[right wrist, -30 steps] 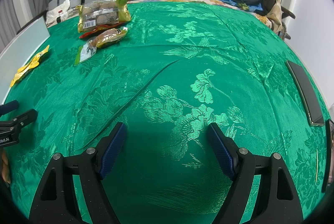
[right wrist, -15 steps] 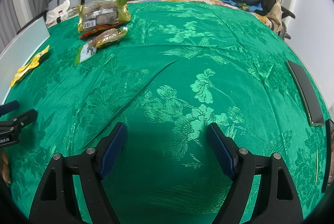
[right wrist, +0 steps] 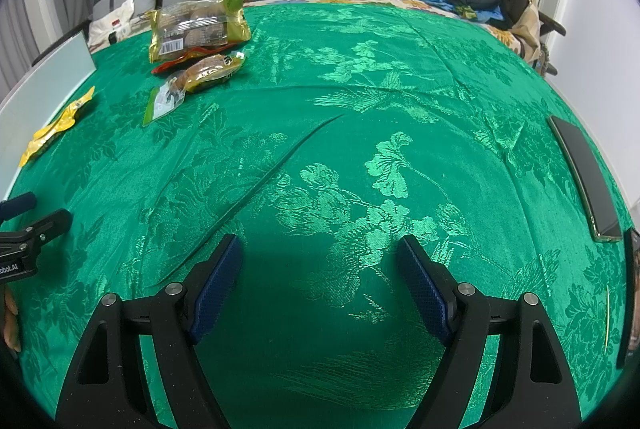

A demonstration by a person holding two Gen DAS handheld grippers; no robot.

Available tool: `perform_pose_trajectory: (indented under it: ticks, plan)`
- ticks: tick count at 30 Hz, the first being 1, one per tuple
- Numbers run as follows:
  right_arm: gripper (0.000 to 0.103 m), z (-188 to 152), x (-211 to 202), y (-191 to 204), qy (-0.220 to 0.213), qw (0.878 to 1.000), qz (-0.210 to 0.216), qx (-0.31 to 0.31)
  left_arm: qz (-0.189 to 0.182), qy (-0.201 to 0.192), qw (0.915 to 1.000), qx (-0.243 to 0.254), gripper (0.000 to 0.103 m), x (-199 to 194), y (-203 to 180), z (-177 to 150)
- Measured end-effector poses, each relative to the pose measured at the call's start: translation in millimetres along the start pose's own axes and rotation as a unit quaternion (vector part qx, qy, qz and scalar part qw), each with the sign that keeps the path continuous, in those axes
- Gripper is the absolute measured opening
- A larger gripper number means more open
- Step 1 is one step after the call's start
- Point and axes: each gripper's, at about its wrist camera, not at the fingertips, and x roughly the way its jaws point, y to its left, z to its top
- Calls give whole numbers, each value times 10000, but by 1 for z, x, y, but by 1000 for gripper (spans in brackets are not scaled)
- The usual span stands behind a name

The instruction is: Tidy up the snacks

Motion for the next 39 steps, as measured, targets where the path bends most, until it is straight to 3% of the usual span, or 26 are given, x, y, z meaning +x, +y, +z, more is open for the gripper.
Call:
perform_pose_trajectory:
  ticks: [12, 15, 18, 21, 25, 27, 32, 34, 35, 37, 39]
  plan:
    - [82, 0, 0, 0, 0, 10000, -2, -2, -57, 112, 9999, 111, 103, 0, 0, 1]
    - [82, 0, 0, 0, 0, 10000, -3, -3, -177, 599, 9977, 246, 102, 3, 8, 15]
    - [82, 0, 0, 0, -1, 10000, -3, -4, -285, 527, 9978, 277, 102, -8, 29, 44]
    - [82, 0, 0, 0, 0, 10000, -4, -4, -87, 549, 9974, 457, 102, -7, 46, 81]
    - [82, 0, -1, 0, 0, 10000, -4, -4, 583, 855, 9911, 842, 100, 28, 62, 113]
    - [82, 0, -1, 0, 0, 10000, -4, -5, 713, 1025, 9891, 776, 90, 44, 73, 120]
    - [82, 0, 0, 0, 0, 10000, -5, -5, 634, 1336, 9887, 258, 91, 76, 101, 125]
    - [82, 0, -1, 0, 0, 10000, -5, -4, 377, 1405, 9892, -146, 93, 79, 115, 124]
    - [82, 0, -1, 0, 0, 10000, -6, -5, 230, 1456, 9881, -439, 91, 80, 124, 121]
    - [82, 0, -1, 0, 0, 10000, -6, -5, 288, 1316, 9891, -595, 76, 71, 129, 119]
    - [82, 0, -1, 0, -1, 10000, -6, -5, 163, 1322, 9889, -659, 51, 61, 127, 116]
